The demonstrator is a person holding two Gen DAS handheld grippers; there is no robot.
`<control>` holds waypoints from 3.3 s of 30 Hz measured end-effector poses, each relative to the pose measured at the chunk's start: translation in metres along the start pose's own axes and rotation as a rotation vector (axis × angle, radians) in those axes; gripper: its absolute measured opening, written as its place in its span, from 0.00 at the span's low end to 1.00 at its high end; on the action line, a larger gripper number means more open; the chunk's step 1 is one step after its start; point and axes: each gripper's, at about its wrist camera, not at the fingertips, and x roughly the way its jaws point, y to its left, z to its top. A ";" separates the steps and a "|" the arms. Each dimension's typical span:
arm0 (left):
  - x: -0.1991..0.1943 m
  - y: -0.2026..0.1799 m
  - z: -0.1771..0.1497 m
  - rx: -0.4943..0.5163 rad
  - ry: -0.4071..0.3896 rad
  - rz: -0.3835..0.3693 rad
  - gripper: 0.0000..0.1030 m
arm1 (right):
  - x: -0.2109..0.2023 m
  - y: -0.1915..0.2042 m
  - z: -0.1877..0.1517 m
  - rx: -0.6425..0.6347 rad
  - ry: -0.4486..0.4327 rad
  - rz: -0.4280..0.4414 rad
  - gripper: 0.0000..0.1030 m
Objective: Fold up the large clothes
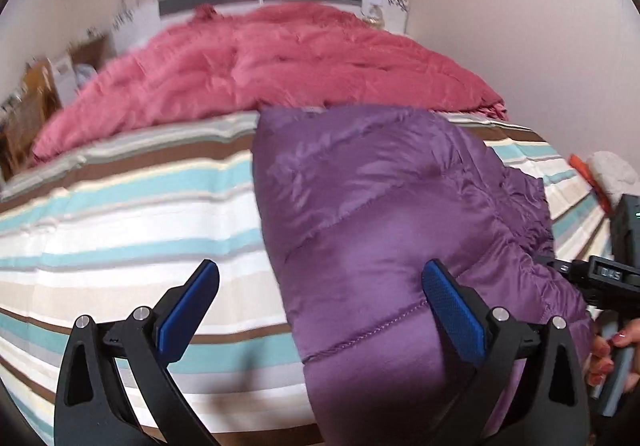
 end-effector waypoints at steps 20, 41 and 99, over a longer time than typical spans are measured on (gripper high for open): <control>0.014 -0.009 -0.012 0.010 0.118 -0.233 0.67 | 0.002 0.014 -0.008 -0.026 -0.044 0.136 0.28; -0.053 0.013 -0.021 0.044 -0.041 -0.124 0.47 | -0.009 0.072 -0.015 -0.178 -0.120 0.218 0.26; -0.072 0.245 -0.120 -0.074 -0.067 0.293 0.81 | 0.172 0.285 -0.133 -0.655 0.072 -0.010 0.38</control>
